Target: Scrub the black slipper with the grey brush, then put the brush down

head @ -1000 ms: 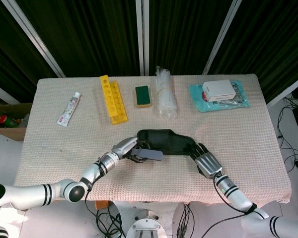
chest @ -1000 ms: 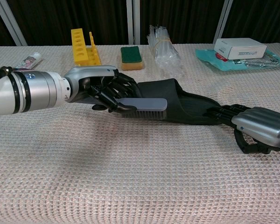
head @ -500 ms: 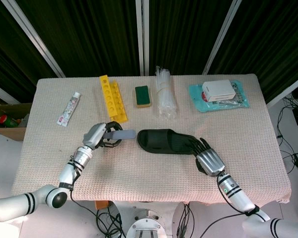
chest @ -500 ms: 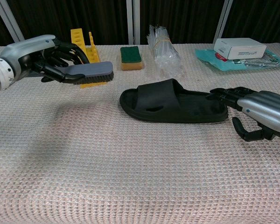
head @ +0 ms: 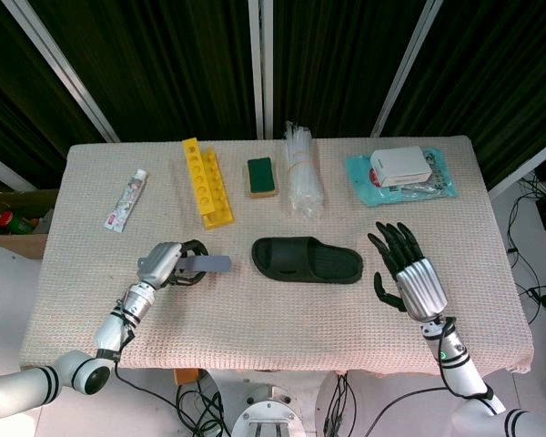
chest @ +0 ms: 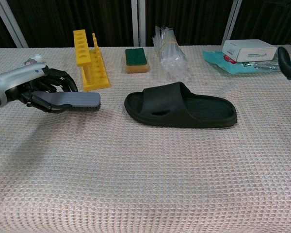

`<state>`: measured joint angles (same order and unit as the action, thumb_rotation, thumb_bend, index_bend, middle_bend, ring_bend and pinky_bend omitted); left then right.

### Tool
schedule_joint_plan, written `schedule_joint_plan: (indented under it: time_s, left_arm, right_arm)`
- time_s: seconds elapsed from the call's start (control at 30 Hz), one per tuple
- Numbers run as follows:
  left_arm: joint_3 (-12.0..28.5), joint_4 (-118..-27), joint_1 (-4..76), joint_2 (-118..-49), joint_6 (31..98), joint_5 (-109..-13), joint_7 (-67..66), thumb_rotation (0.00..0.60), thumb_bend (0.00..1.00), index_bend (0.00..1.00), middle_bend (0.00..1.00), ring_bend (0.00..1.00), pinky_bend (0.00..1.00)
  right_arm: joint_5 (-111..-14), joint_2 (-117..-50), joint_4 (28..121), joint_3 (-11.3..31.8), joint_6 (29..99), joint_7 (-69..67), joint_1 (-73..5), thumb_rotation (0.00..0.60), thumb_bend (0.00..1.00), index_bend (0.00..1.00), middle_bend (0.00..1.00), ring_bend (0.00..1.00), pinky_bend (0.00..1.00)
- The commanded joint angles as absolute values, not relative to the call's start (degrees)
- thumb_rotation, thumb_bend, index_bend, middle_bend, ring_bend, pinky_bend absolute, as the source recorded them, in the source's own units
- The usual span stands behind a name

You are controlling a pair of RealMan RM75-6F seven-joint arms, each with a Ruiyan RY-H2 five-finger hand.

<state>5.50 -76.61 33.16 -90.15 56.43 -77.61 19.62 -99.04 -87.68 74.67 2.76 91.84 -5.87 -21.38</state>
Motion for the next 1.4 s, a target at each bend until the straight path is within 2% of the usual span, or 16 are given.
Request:
schedule_joint_plan:
  time_s: [0.03,0.13,0.27,0.3,0.4,0.43,0.5,1.07,1.2,1.3,1.4]
  left_arm:
    - [4.85,-75.54,33.17,-90.43,55.38,-77.81,19.97,0.600,0.53,0.90,0.91,0.86,0.94]
    - [4.79,-74.33,32.99,-90.99,55.23,-77.62,20.14,0.596,0.50,0.84,0.87,0.81,0.89]
    - [4.69,-73.21,32.62,-91.54,56.38,-78.50,20.35,0.487,0.44,0.67,0.79,0.71,0.80]
    - [4.53,-73.04,32.58,-91.53,56.46,-78.76,20.30,0.475,0.44,0.65,0.78,0.70,0.78]
    - [3.66,-72.59,32.61,-91.20,55.89,-79.48,19.61,0.443,0.39,0.49,0.66,0.60,0.70]
    - [3.14,-72.57,32.81,-90.81,54.97,-79.57,18.86,0.433,0.35,0.41,0.58,0.55,0.66]
    - [2.70,-72.84,33.03,-90.35,53.90,-79.46,18.01,0.424,0.30,0.35,0.51,0.49,0.62]
    - [1.76,-72.94,32.06,-90.63,55.84,-81.20,15.61,0.421,0.29,0.33,0.43,0.41,0.53]
    - [2.03,-73.27,31.77,-90.34,57.23,-81.78,15.41,0.413,0.28,0.26,0.35,0.31,0.43]
    - [2.58,-73.79,31.20,-89.92,60.01,-82.72,14.55,0.383,0.26,0.17,0.27,0.23,0.35]
    - [3.14,-74.86,30.42,-88.88,62.75,-83.20,12.84,0.336,0.24,0.12,0.23,0.20,0.32]
  right_arm:
    - [-98.34,-86.87,75.23,3.29,92.52,-6.59,-20.65,0.473,0.62,0.00,0.00,0.00,0.00]
    - [-97.97,-86.59,75.10,3.47,92.82,-6.91,-20.17,0.474,0.62,0.00,0.00,0.00,0.00]
    - [-97.72,-86.51,74.69,3.65,92.76,-7.37,-19.94,0.474,0.62,0.00,0.00,0.00,0.00]
    - [-97.72,-86.53,74.59,3.68,92.78,-7.43,-19.90,0.474,0.62,0.00,0.00,0.00,0.00]
    - [-97.74,-86.63,74.34,3.86,92.93,-7.57,-19.80,0.474,0.62,0.00,0.00,0.00,0.00]
    - [-97.71,-86.64,74.30,3.94,92.95,-7.64,-19.77,0.474,0.62,0.00,0.00,0.00,0.00]
    - [-97.66,-86.56,74.36,4.00,92.80,-7.67,-19.76,0.475,0.62,0.00,0.00,0.00,0.00]
    - [-97.55,-86.17,74.72,4.59,92.70,-7.25,-19.36,0.474,0.62,0.00,0.00,0.00,0.00]
    - [-97.54,-86.10,74.61,4.80,93.00,-7.42,-19.23,0.475,0.62,0.00,0.00,0.00,0.00]
    - [-97.50,-85.97,74.58,5.00,93.45,-7.70,-19.02,0.474,0.62,0.00,0.00,0.00,0.00]
    - [-97.38,-85.64,74.67,5.16,94.02,-7.77,-18.64,0.474,0.62,0.00,0.00,0.00,0.00]
